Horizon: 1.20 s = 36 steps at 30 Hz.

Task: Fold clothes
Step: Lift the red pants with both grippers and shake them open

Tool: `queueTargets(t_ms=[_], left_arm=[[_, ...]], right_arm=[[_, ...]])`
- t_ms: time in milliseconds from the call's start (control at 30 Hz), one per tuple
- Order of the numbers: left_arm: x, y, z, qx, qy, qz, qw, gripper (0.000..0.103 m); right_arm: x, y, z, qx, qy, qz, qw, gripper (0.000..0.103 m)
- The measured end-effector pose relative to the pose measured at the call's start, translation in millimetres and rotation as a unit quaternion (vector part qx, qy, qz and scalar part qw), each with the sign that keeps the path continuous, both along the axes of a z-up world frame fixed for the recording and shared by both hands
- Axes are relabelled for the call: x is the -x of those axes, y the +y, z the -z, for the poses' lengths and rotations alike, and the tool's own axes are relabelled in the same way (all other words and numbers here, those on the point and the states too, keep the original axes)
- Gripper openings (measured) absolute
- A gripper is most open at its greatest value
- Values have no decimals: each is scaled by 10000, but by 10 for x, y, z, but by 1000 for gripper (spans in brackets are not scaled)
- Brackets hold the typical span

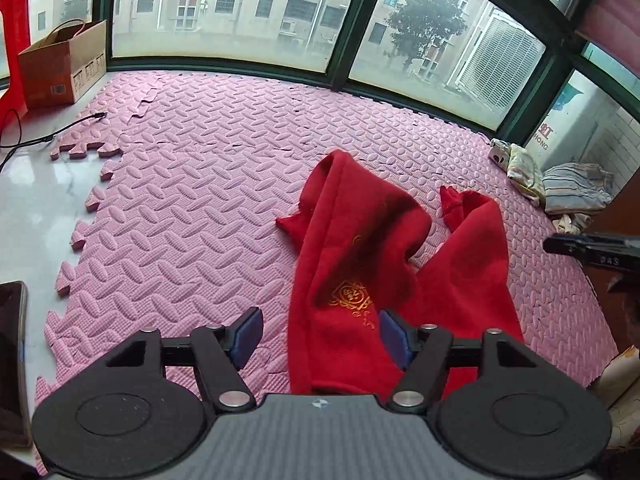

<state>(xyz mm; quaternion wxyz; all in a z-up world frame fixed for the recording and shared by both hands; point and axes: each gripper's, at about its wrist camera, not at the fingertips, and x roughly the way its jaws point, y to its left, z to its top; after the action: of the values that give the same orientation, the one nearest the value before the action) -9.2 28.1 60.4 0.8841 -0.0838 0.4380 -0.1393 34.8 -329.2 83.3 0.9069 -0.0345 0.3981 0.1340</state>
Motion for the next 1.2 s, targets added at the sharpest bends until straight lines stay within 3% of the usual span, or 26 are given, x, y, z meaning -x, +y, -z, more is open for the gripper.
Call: queueTargets(t_ms=[167,300,433,567,600,733,867,1000,1067,1200], left_arm=[[-118,-253,48,116,20,255,9996,73],[-242,-301,57,154,-36,223,9996,75],[-345,-279,29,186,-123,180,9996,79],[-446,-252,47,163,-143,124,9997,82],[-477,-247,58,160,-131,111,9997,82],[-573,-243,103,186,-96,93,9997,82],[-640,-248,139,211,-50,103,9997,82],[-729,-241,164,184,-4,62,9998,82],[-793,-228,154,183,-26,15,9998,82],[-965,-224,110,197,-129,-79,9997,82]], right_arm=[[-615,165,41,107,103,-193,9997,26],[-1094,354,331,210,592,-309,9975,28],[-1349,415,653,143,1103,-198,9936,28],[-1485,437,797,178,1235,-124,9921,25],[-1510,432,800,185,1233,-92,9921,16],[-1625,394,759,161,1107,89,9937,10],[-1851,274,518,-90,627,505,9967,9],[-2138,225,381,-416,449,724,9955,11],[-2192,276,356,-237,202,776,9965,15],[-2174,394,406,-425,358,333,9979,17]])
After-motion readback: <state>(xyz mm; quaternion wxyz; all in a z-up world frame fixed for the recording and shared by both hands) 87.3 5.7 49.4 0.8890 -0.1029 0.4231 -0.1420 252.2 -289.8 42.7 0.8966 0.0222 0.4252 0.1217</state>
